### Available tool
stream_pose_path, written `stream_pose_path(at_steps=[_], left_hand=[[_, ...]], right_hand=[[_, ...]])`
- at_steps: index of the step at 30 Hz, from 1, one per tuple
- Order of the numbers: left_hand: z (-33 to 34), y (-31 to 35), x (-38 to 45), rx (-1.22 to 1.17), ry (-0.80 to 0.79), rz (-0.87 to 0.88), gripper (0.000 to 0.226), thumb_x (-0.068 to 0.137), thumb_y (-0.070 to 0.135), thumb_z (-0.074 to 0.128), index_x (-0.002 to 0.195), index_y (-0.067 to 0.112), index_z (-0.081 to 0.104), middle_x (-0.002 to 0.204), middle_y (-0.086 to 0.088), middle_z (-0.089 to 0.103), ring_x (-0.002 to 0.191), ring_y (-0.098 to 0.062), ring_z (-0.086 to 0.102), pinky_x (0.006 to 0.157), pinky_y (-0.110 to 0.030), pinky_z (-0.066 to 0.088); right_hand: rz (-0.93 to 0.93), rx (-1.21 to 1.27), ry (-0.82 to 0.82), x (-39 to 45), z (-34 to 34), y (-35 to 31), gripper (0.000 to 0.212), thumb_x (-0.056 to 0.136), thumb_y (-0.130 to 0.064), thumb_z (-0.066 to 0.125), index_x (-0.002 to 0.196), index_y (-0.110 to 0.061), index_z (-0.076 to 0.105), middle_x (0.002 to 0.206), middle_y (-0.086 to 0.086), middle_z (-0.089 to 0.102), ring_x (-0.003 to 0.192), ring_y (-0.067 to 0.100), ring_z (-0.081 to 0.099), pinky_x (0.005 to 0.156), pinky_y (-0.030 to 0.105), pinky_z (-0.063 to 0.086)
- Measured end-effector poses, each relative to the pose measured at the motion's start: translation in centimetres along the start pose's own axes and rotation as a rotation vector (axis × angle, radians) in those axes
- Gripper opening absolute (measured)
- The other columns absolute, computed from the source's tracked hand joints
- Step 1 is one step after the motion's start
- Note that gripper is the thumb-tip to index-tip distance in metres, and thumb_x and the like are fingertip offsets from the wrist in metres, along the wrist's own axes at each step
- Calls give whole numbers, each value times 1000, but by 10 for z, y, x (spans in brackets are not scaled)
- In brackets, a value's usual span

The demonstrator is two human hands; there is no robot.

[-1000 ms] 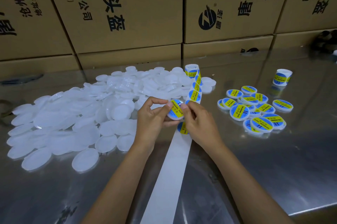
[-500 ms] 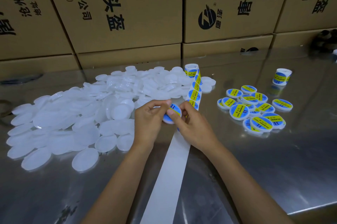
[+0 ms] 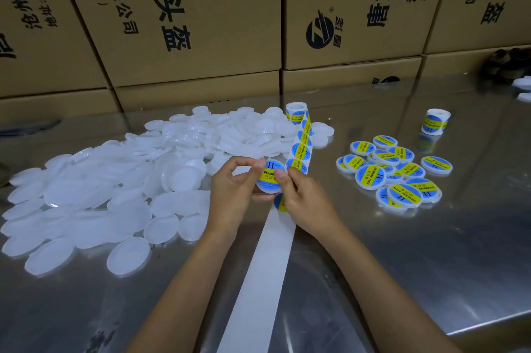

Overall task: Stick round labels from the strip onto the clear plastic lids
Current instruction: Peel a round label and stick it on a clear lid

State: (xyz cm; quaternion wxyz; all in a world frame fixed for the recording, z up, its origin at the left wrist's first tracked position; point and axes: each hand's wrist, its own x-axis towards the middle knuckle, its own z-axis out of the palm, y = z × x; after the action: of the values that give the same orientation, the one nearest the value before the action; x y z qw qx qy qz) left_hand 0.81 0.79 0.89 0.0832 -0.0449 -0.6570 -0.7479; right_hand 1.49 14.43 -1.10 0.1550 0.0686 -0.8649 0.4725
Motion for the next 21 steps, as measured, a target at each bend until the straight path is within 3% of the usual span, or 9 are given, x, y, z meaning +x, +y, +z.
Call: stream_pose_path(at_steps=[9,13,17,21], left_hand=[[-1,-9,6,147,-45,25,14,88,18,77,96,16,66,72,-7,75,72,-17,76,56,-26,59],[-1,-11,5,122,18,73,14,93,23,72,89,9,68,72,-5,76,67,-22,75,52,-26,58],[-1,-14,6,191,177,78,31,98,29,66,77,6,64,61,4,72,50,-15,70,47,-20,53],[-1,-16,7,257,181,69,35,99,35,62,77,8,63,65,-1,72,54,-19,70,48,-21,52]], right_hand=[[19,-80,-20,-1,1,1,38,106,-38,34,81,-16,54,71,-5,55,75,20,53,71,39,44],[39,57,-32,-1,1,-2,45,104,-40,42,61,-27,48,54,-9,46,58,8,43,59,26,36],[74,228,-129,-2,3,-6,53,97,-44,57,62,-6,45,58,2,37,52,9,30,50,22,27],[134,246,-192,0,-3,-5,54,98,-39,57,48,-20,48,56,1,34,46,8,25,45,19,23]])
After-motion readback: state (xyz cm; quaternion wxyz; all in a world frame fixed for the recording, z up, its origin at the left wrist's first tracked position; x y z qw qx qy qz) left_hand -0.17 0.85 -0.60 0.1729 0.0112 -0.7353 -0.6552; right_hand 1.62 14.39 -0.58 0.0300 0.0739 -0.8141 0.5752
